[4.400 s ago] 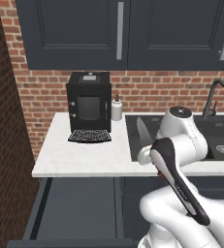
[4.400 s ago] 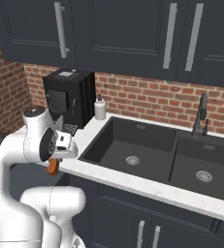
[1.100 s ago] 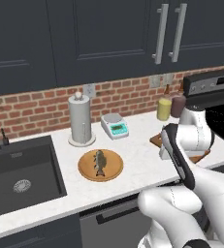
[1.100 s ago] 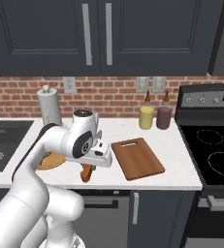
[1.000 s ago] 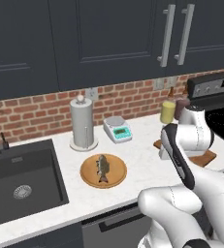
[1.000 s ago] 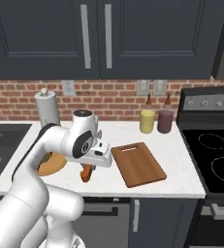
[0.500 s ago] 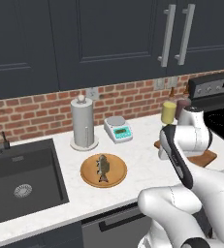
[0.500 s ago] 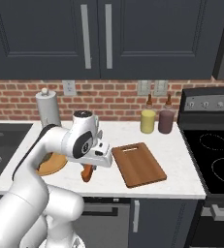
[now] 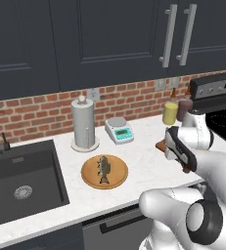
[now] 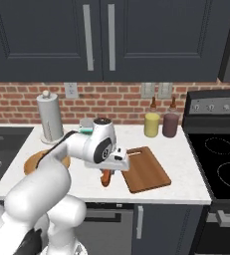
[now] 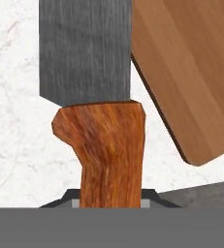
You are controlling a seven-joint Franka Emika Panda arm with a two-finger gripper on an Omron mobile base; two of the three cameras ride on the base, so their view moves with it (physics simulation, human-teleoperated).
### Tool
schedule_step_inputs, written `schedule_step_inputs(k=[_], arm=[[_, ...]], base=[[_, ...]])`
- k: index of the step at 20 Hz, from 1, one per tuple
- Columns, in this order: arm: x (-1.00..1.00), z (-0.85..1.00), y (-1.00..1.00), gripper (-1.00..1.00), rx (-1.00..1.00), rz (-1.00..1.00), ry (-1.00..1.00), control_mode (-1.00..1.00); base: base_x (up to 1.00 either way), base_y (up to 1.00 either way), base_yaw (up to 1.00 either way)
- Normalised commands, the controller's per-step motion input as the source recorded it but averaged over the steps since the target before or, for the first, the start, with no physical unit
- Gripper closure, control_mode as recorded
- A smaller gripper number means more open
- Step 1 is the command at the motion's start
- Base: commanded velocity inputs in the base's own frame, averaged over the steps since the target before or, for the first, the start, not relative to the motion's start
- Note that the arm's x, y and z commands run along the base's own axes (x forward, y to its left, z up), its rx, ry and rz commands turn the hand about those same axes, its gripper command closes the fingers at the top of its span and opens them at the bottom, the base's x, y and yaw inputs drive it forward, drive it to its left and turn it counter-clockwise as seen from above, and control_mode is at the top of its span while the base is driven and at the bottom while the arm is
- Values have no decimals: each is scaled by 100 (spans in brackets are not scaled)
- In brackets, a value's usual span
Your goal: Pick up the knife from the drawer and place it on the cutting board. Then place the meat from the plate to the cutting board.
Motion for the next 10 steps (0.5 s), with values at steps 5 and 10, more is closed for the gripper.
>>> schedule_step_inputs(k=[5, 10], arm=[[61, -1, -52, 100, 0, 13, 4, -100], [24, -7, -50, 100, 0, 7, 3, -100]], base=[[0, 0, 0], [0, 0, 0]])
